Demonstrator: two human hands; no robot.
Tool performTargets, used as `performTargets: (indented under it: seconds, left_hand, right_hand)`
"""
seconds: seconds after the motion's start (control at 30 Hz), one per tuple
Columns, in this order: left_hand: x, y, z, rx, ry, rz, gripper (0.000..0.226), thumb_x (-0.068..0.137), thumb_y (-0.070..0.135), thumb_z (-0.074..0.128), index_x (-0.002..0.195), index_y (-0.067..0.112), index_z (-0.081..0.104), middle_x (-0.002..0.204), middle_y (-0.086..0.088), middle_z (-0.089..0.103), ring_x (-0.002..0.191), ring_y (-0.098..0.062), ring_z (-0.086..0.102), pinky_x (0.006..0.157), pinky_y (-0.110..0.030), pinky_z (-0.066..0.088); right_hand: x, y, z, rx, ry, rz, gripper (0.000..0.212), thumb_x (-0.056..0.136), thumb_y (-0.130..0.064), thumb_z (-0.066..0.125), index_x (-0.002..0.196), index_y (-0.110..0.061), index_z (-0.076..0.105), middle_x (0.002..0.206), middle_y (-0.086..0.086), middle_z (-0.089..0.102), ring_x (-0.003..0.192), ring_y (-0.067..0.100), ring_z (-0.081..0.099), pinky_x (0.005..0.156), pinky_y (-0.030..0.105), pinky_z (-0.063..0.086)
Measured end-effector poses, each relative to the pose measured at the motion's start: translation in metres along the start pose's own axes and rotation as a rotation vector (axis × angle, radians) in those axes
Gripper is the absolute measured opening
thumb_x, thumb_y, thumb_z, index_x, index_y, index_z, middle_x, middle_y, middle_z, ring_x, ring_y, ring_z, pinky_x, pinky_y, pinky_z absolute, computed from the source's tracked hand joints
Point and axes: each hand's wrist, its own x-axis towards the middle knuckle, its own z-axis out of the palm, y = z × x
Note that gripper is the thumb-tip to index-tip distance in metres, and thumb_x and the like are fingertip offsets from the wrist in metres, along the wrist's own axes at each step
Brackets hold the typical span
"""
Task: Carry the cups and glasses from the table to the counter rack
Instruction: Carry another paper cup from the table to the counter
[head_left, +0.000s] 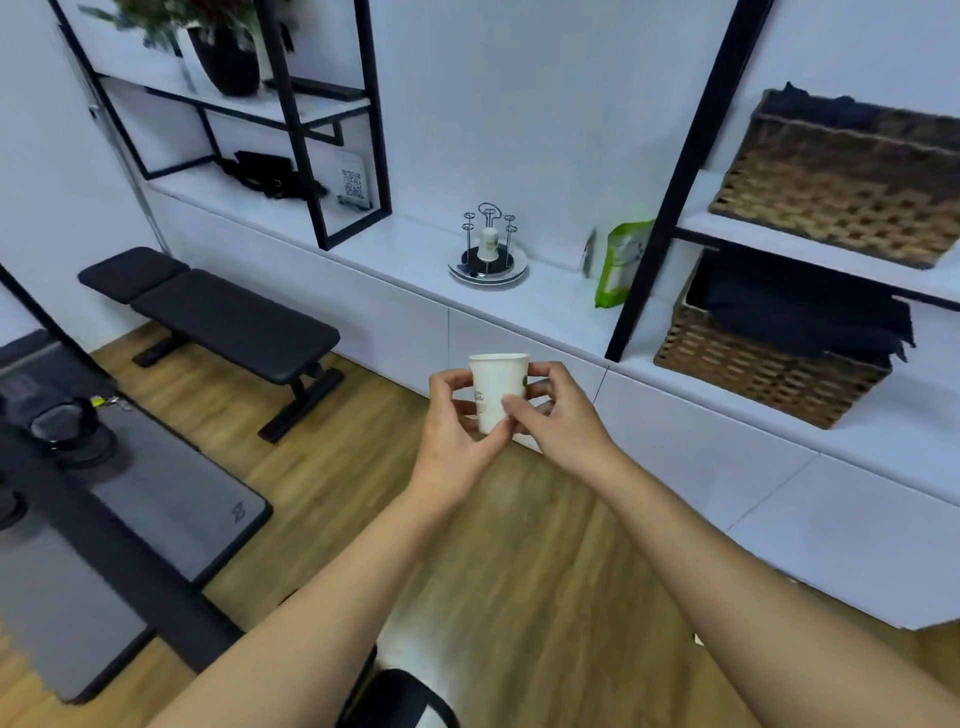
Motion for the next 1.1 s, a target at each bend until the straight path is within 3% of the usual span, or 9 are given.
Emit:
performTargets:
  seconds: [0.07,0.2,0.3,0.37,0.47,0.73,0.9,0.97,1.1]
  left_hand:
    - [0.028,0.001,0.015,0.004,0.031,-0.014,0.056,0.080,0.044,0.077,0.123,0.030,0.044,0.123,0.015,0.058,0.099,-0.001,0.064,0.076,-0.013,0.051]
    - [0.092,-0.005,0.034,0.030,0.061,-0.023,0.050,0.081,0.043,0.077,0.119,0.039,0.044,0.125,0.013,0.060,0.103,0.000,0.062,0.078,-0.016,0.052]
    - [0.142,-0.011,0.039,0.064,0.047,0.003,0.054,0.087,0.032,0.079,0.129,0.030,0.046,0.135,0.013,0.053,0.105,-0.004,0.061,0.084,-0.023,0.055]
    - [0.186,-0.020,0.041,0.095,0.034,0.020,0.057,0.088,0.028,0.080,0.134,0.024,0.047,0.139,0.011,0.051,0.105,-0.006,0.062,0.082,-0.020,0.054]
    - [0.257,-0.037,0.037,0.110,-0.011,0.001,0.059,0.087,0.023,0.081,0.137,0.025,0.049,0.139,0.009,0.051,0.105,-0.009,0.063,0.076,-0.013,0.052]
    - [0.440,-0.088,0.009,0.175,-0.074,-0.014,0.047,0.093,0.007,0.069,0.137,0.019,0.057,0.142,0.004,0.050,0.093,-0.002,0.065,0.077,-0.012,0.052]
    - [0.537,-0.130,0.003,0.095,-0.059,-0.169,0.037,0.099,0.011,0.064,0.133,0.025,0.061,0.124,-0.001,0.067,0.083,-0.005,0.071,0.078,-0.019,0.057]
    - [0.572,-0.147,0.005,0.085,-0.054,-0.216,0.032,0.101,0.014,0.063,0.132,0.022,0.064,0.113,-0.004,0.073,0.087,-0.012,0.073,0.081,-0.022,0.058]
    - [0.640,-0.178,0.011,0.087,-0.046,-0.225,0.019,0.103,0.015,0.061,0.120,0.021,0.066,0.117,0.003,0.072,0.094,-0.020,0.071,0.082,-0.026,0.058]
  right_hand:
    - [0.033,0.004,-0.014,0.024,-0.020,-0.010,0.043,0.090,-0.032,0.072,0.125,-0.025,0.048,0.111,-0.002,0.065,0.084,0.022,0.071,0.085,0.045,0.058]
    - [0.104,0.004,-0.028,0.078,-0.011,-0.052,0.040,0.090,-0.030,0.073,0.114,-0.025,0.042,0.111,-0.001,0.063,0.071,0.014,0.070,0.073,0.036,0.060]
    - [0.156,0.006,-0.031,0.072,0.026,-0.087,0.034,0.092,-0.030,0.071,0.107,-0.021,0.042,0.111,0.000,0.059,0.082,0.026,0.069,0.077,0.044,0.060]
    - [0.200,0.006,-0.030,0.105,0.033,-0.104,0.031,0.093,-0.027,0.070,0.103,-0.020,0.042,0.110,0.003,0.054,0.094,0.035,0.066,0.068,0.037,0.060]
    - [0.269,0.005,-0.026,0.131,0.069,-0.116,0.026,0.095,-0.022,0.068,0.103,-0.021,0.043,0.108,0.007,0.053,0.093,0.035,0.064,0.055,0.021,0.054]
    - [0.444,-0.001,0.002,0.197,0.049,-0.036,0.014,0.099,-0.022,0.061,0.112,-0.021,0.060,0.109,-0.003,0.061,0.103,0.028,0.068,0.076,0.040,0.063]
    - [0.537,0.010,0.016,0.171,-0.047,0.050,0.037,0.101,-0.021,0.059,0.137,-0.017,0.057,0.118,-0.001,0.061,0.085,0.024,0.072,0.081,0.037,0.062]
    - [0.574,0.018,0.017,0.123,-0.060,0.064,0.037,0.102,-0.015,0.055,0.138,-0.015,0.058,0.112,0.001,0.063,0.084,0.025,0.070,0.080,0.036,0.062]
    - [0.647,0.034,0.021,0.047,-0.063,0.067,0.034,0.101,-0.016,0.056,0.134,-0.016,0.063,0.101,-0.001,0.069,0.085,0.025,0.071,0.074,0.039,0.063]
